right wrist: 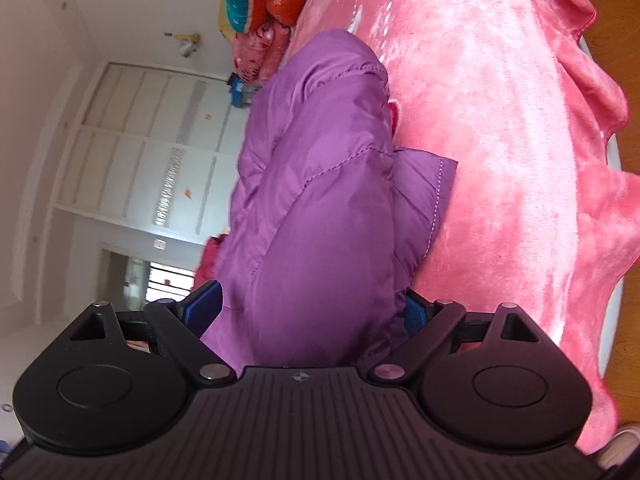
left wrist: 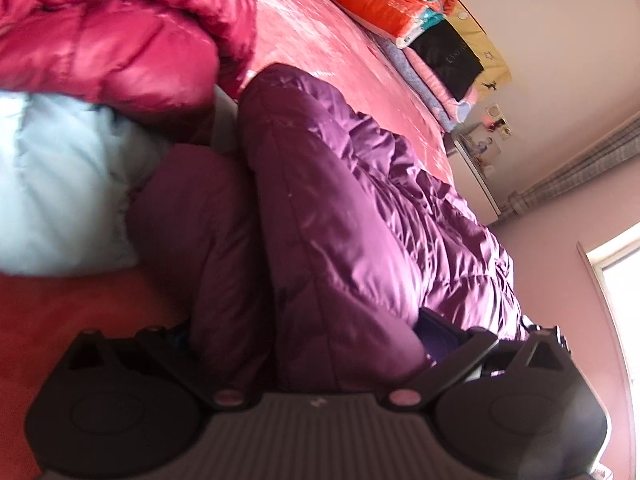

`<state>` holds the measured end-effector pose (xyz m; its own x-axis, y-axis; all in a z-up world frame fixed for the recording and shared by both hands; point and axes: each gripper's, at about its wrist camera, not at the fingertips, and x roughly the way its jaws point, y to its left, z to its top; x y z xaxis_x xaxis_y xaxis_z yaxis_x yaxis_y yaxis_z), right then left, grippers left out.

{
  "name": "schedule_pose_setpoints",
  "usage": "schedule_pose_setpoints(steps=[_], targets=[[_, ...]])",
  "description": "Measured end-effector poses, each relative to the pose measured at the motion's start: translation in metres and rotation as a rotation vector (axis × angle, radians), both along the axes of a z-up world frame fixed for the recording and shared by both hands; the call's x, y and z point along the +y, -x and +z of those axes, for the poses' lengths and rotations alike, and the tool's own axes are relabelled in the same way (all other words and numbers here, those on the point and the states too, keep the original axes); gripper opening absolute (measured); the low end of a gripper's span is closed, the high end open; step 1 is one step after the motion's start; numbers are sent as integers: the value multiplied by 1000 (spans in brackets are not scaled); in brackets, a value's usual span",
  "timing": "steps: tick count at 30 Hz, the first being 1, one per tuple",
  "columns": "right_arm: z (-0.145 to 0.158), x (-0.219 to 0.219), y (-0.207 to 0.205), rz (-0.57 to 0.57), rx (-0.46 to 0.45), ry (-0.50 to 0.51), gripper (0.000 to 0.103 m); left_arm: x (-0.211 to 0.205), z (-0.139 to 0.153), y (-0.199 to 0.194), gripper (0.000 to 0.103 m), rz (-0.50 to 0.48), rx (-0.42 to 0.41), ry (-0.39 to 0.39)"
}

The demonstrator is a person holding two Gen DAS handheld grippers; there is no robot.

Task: Fold large clothes

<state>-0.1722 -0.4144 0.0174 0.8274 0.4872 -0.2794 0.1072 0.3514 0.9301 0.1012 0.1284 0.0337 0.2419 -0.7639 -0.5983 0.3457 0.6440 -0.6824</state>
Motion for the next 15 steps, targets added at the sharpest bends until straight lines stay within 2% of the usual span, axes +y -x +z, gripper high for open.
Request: schedule_pose_setpoints(steps=[3, 5, 6, 8, 12, 15], targets=[[3, 5, -11, -6, 32, 37, 103, -10, 1, -2, 100, -22, -8, 14], [11, 9, -15, -12, 54, 91, 100, -16, 4, -3, 92, -43, -19, 21], [15, 13, -16, -16, 61, 114, 98, -19, 6, -4, 85, -48, -33, 17], [22, 17, -18, -22, 68, 140, 83, -22, 8, -5, 76, -51, -54, 6], [31, 24, -23, -78, 117, 162, 69, -24, 11, -8, 62, -48, -40, -22], [47, 35, -25, -109, 166, 227, 61, -28, 22, -9, 53, -34, -8, -55]])
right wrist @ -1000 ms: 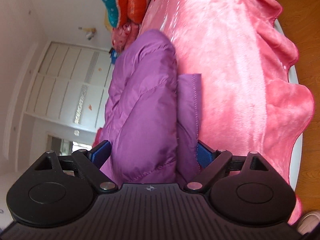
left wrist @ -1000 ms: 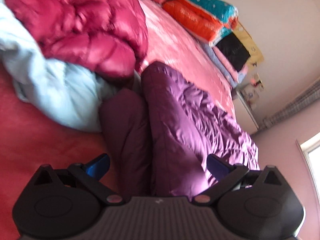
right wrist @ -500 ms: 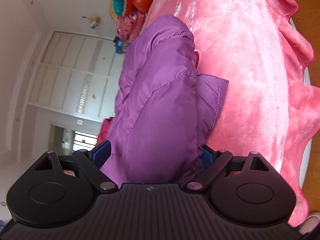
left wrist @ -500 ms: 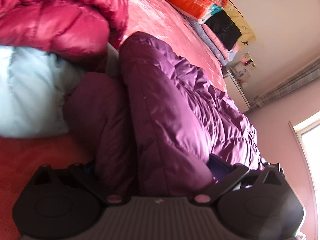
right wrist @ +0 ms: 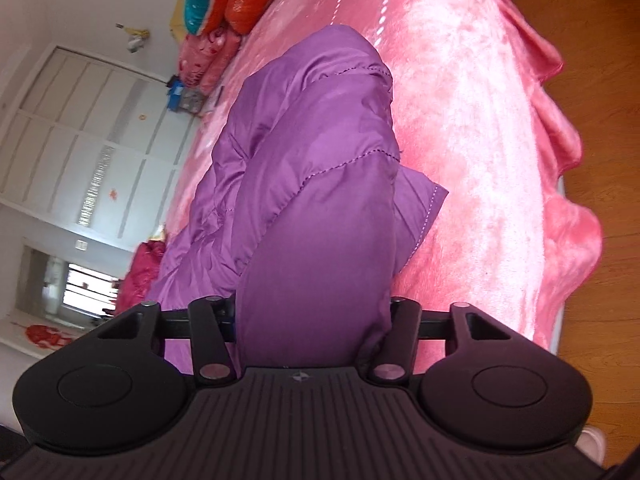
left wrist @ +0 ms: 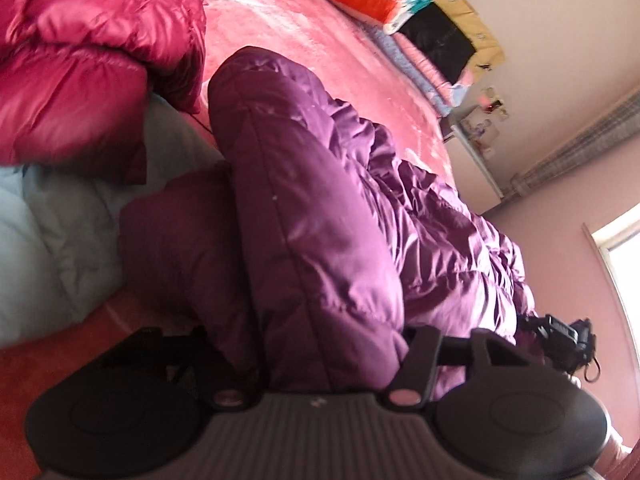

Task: Fold large clothes

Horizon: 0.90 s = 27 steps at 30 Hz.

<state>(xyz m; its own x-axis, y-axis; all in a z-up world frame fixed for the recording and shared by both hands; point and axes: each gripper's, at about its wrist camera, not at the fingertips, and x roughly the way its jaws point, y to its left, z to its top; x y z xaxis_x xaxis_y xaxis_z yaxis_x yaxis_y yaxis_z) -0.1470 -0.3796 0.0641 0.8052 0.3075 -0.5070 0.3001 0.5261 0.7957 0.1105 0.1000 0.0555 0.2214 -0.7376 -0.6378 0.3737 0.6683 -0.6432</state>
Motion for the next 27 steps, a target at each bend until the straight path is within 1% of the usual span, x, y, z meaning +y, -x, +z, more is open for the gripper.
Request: schedule_pose_setpoints(steps=[2, 3, 5, 10, 14, 18, 23, 25, 27], targets=[[13, 4, -3, -18, 36, 39, 54, -2, 8, -3, 49, 18, 32, -8], [20, 6, -5, -27, 53, 50, 52, -4, 12, -6, 46, 26, 48, -11], [37, 9, -13, -30, 77, 91, 47, -7, 23, -12, 43, 41, 73, 1], [89, 12, -39, -5, 72, 214, 39, -28, 52, -31, 39, 47, 86, 64], [124, 0, -64, -1, 43, 279, 38, -58, 74, -55, 39, 28, 72, 99], [151, -25, -101, -18, 14, 329, 38, -92, 93, -94, 39, 21, 33, 133], [174, -68, -170, -59, -71, 410, 37, -139, 115, -162, 39, 24, -84, 165], [176, -85, -206, -77, -110, 449, 37, -156, 118, -193, 39, 40, -144, 146], [171, -100, -243, -97, -141, 504, 37, -176, 112, -227, 40, 73, -188, 123]])
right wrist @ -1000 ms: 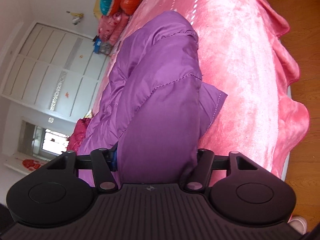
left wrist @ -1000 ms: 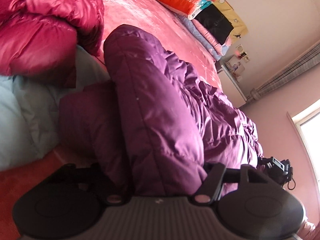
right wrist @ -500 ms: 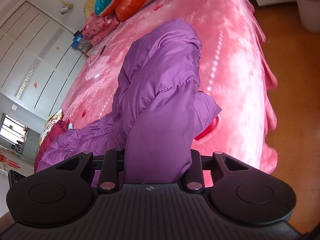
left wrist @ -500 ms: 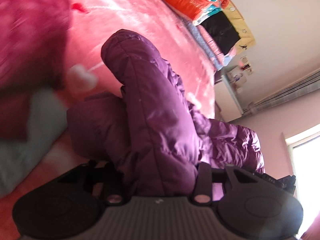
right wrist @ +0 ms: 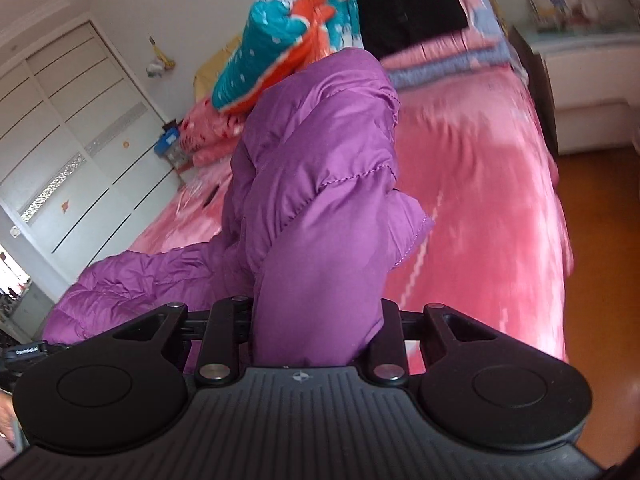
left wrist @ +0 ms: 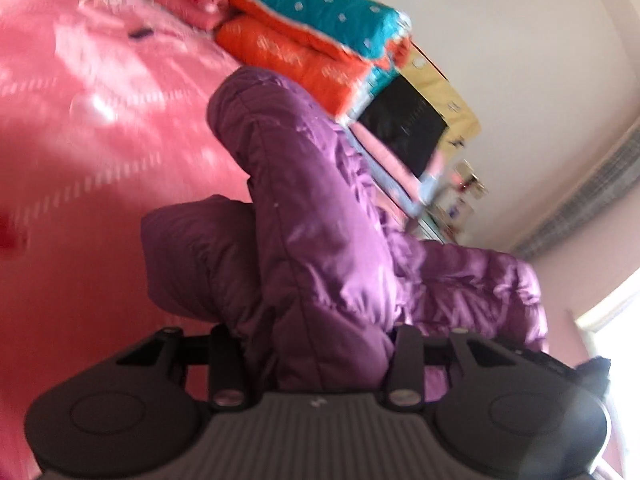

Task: Fold large clothes
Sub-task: 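Release the folded purple jacket onto the bed and open both grippers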

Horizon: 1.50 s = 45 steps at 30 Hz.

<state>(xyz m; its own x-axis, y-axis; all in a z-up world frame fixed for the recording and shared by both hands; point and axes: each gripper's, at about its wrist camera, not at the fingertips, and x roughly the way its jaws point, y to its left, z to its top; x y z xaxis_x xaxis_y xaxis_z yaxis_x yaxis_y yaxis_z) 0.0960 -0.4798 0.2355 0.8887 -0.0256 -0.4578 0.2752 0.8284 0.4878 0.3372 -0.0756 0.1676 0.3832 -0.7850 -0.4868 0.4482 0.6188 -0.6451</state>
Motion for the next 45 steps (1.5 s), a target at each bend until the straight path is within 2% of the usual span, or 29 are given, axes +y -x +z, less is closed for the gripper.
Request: schedule_pose_setpoints(steps=[2, 5, 8, 10, 12, 14, 16, 18, 22, 25, 29, 31, 34, 41, 45], targets=[[-10, -11, -39, -16, -20, 56, 37, -21, -13, -32, 40, 50, -32, -36], [-34, -20, -92, -36, -8, 167, 38, -58, -40, -61, 40, 120, -99, -139], [-68, -20, -129, -67, 47, 264, 38, -81, -70, -68, 44, 174, -167, -248], [-92, -21, -144, -113, 99, 293, 40, -84, -88, -65, 52, 215, -184, -283], [-111, -28, -146, -188, 126, 313, 53, -80, -99, -62, 63, 253, -214, -286], [-120, -35, -140, -259, 128, 344, 103, -75, -103, -57, 74, 254, -258, -317], [-120, -40, -133, -335, 115, 414, 103, -75, -99, -62, 95, 266, -289, -378], [-119, -46, -128, -354, 104, 399, 103, -68, -92, -57, 103, 307, -350, -455], [-115, -54, -105, -417, 89, 394, 103, -58, -77, -38, 103, 318, -446, -560], [-117, -43, -91, -454, 82, 415, 103, -70, -65, -23, 103, 336, -504, -647], [-128, -37, -66, -450, 85, 399, 103, -75, -58, 8, 103, 353, -633, -791], [-130, -29, -50, -444, 86, 390, 103, -80, -57, 16, 103, 369, -663, -855], [-132, -12, -22, -433, 80, 390, 103, -70, -52, 43, 103, 365, -655, -845], [-127, 48, 30, -376, 60, 402, 103, -43, -40, 147, 103, 339, -677, -814], [-117, 89, 68, -354, 45, 385, 103, -20, -38, 210, 103, 325, -627, -793]])
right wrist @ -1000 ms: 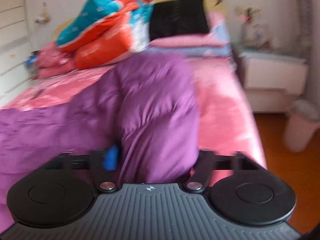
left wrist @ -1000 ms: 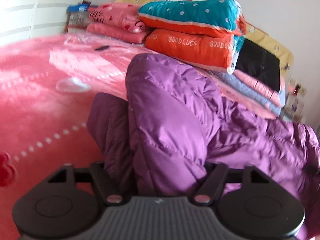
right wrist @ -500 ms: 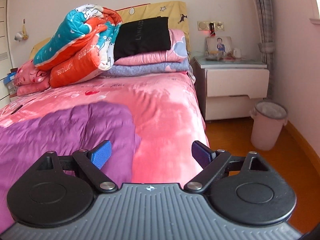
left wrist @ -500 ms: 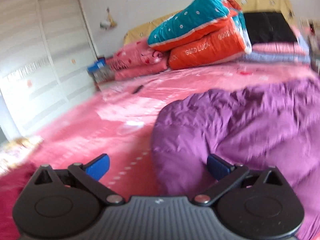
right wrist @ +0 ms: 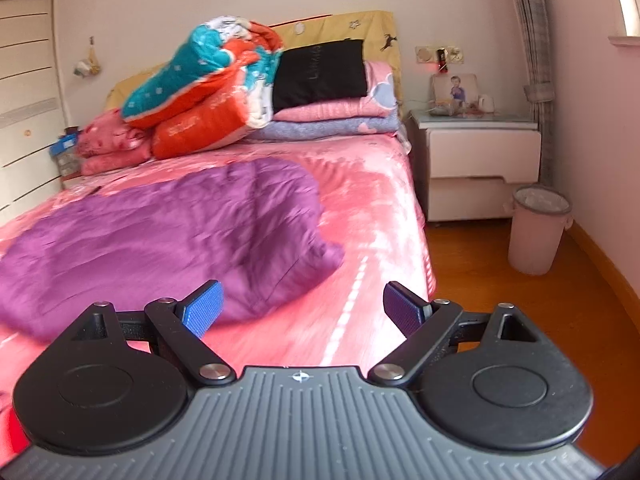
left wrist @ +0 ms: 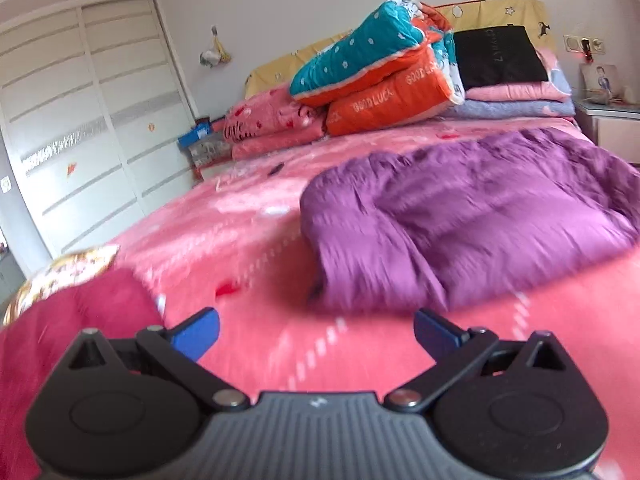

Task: Fold large clothes

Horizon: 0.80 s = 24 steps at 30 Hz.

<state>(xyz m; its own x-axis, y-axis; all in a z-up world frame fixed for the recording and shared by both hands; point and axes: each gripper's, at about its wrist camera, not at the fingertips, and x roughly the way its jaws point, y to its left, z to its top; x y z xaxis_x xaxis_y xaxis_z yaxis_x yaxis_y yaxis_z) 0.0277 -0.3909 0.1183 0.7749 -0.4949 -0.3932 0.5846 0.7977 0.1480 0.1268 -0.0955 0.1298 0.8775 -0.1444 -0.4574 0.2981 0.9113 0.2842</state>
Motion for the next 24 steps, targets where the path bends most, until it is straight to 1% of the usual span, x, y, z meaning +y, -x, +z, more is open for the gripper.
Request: schedule_pose_setpoints(steps=[3, 6, 9, 11, 15, 17, 21, 24], targets=[[10, 36, 35, 19, -5, -15, 103, 18, 2, 50, 103, -9, 30, 31], [24, 72, 72, 29, -5, -5, 103, 30, 8, 99, 103, -26, 49, 18], [39, 104, 112, 29, -2, -25, 103, 44, 22, 146, 103, -34, 87, 56], [50, 126, 138, 26, 3, -19, 103, 52, 35, 175, 103, -44, 94, 78], [72, 165, 189, 31, -8, 11, 103, 67, 65, 223, 103, -53, 86, 146], [83, 181, 212, 26, -23, 33, 103, 73, 80, 244, 103, -56, 79, 160], [108, 202, 248, 27, -68, 45, 103, 87, 108, 281, 103, -56, 13, 166], [127, 217, 269, 35, -101, 61, 103, 102, 124, 298, 103, -39, -14, 208]])
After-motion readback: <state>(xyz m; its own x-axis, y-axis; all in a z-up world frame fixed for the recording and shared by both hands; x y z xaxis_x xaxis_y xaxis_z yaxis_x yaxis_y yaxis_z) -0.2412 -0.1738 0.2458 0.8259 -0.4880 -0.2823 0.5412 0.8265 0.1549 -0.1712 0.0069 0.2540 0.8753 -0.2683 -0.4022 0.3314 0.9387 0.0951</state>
